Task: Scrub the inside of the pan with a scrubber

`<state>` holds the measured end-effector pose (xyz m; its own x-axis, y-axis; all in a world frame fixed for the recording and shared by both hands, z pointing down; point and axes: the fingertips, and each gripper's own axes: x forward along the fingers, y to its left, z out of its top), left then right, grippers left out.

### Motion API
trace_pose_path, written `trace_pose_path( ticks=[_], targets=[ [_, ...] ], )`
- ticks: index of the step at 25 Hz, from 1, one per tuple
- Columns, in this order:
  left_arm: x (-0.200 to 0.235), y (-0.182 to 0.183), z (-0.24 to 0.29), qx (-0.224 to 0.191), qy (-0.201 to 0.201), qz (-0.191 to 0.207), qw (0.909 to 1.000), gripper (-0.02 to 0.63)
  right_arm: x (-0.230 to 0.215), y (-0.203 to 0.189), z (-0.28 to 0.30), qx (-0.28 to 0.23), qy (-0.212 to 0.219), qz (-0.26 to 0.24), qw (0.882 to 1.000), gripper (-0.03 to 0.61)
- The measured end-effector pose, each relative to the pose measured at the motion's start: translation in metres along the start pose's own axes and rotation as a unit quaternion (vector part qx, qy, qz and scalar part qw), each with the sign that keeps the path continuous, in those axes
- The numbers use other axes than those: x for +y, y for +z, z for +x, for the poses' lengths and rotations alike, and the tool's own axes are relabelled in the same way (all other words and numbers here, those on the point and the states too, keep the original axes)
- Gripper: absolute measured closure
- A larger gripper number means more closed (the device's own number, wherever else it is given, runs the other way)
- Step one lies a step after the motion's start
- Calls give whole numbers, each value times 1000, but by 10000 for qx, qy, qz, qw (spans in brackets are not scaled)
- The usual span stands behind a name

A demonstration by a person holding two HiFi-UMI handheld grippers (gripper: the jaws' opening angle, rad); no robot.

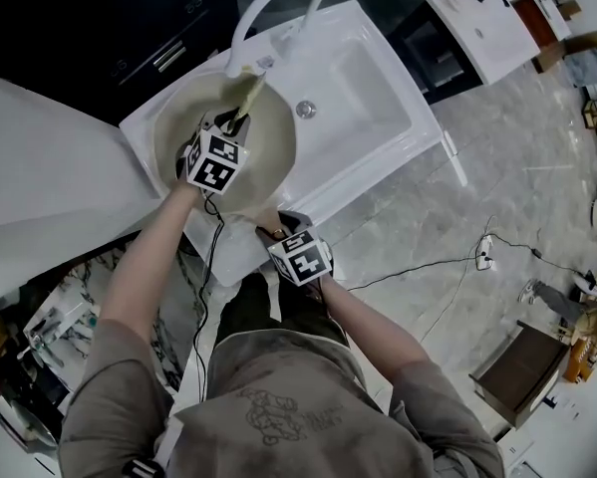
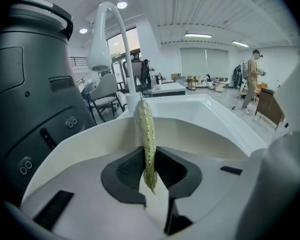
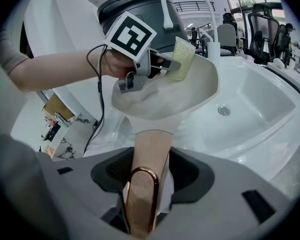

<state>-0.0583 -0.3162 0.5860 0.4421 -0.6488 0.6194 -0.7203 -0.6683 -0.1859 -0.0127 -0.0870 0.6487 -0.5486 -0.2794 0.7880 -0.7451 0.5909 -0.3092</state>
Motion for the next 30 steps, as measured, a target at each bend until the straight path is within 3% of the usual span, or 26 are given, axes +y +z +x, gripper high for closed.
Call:
trace_pose_path(
  ticks=[5,13,19,30],
  targets=[
    [-23,-4,9,-22,-334,295,9990,548,0,1,0,-39,-1,-6,10000,354],
    [-78,-9,10,154,-1363,803,9873,548,0,2,-2,-68,6,21,10000,354],
    [-117,-22,-4,407,-2240,1236,9659,548,0,2,-2,-82,6,21,10000,354],
    [-146,-47,-44,1043,-3257,1947,9193,548,-2,2,-1,-91,-4,-19,10000,354]
  ],
)
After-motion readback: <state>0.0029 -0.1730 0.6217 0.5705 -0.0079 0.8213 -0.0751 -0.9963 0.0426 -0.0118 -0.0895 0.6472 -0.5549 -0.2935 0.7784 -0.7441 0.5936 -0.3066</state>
